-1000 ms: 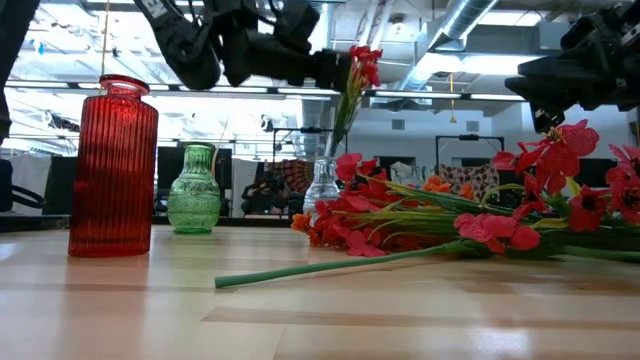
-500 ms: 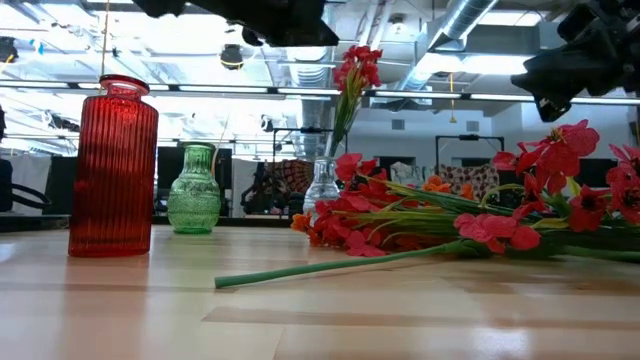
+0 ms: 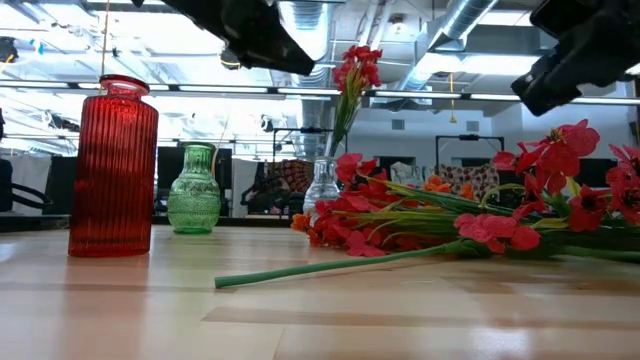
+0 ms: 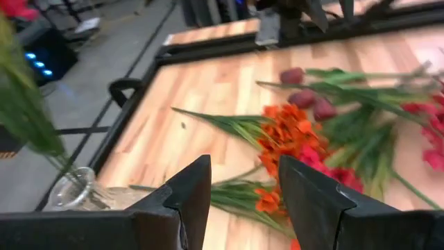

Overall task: Sort flowers into vase by color
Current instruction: Put the right red flower into the vase

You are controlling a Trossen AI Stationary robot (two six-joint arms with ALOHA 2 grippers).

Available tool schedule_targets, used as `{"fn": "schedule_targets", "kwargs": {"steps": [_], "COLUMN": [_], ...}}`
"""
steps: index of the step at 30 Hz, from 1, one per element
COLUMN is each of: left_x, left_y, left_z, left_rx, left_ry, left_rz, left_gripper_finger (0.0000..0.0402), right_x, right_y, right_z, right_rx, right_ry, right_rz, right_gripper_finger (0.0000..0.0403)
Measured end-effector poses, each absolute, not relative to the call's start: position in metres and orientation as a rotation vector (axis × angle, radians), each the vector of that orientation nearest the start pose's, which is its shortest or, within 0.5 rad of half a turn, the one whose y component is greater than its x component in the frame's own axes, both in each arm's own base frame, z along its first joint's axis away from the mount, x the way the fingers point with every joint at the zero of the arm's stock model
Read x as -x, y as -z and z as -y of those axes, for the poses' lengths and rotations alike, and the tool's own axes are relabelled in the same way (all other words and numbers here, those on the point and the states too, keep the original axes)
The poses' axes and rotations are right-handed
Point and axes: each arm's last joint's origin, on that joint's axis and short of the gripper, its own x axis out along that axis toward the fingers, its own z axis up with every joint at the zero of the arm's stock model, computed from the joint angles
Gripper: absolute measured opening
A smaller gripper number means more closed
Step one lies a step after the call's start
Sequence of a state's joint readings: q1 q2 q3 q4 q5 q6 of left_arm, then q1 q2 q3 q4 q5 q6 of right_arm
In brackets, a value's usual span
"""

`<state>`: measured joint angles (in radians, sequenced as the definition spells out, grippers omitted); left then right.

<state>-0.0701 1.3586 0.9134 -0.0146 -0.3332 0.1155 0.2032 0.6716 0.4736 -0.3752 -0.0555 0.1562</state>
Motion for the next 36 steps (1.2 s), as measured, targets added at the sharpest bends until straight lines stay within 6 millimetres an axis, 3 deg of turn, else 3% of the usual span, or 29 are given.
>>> {"fn": "schedule_targets", "kwargs": {"steps": [11, 18, 24, 36], "left_x": [-0.297, -0.297, -0.297, -0.297], "left_y": [-0.268, -0.268, -0.268, -0.267], "left_z": [0.012, 0.012, 0.012, 0.012], "left_rx": [-0.222, -0.222, -0.219, -0.204], "left_ry": [-0.213, -0.213, -0.214, -0.217], "left_rz": [-0.472, -0.472, -0.471, -0.47], "left_gripper_finger": [0.0158, 0.0158, 0.0158, 0.0158], "right_x": [-0.176, -0.188, -0.203, -0.22], "right_y": [-0.208, -0.192, -0.188, -0.178], "right_z": [-0.063, -0.07, -0.073, -0.079], "right_rx": [-0.02, 0.019, 0.024, 0.146], "right_ry": [-0.298, -0.283, -0.269, -0.301], "right_rz": [-0.907, -1.078, -1.122, -1.27], "right_gripper_finger": [0.0143, 0.0143, 0.0149, 0.0234]}}
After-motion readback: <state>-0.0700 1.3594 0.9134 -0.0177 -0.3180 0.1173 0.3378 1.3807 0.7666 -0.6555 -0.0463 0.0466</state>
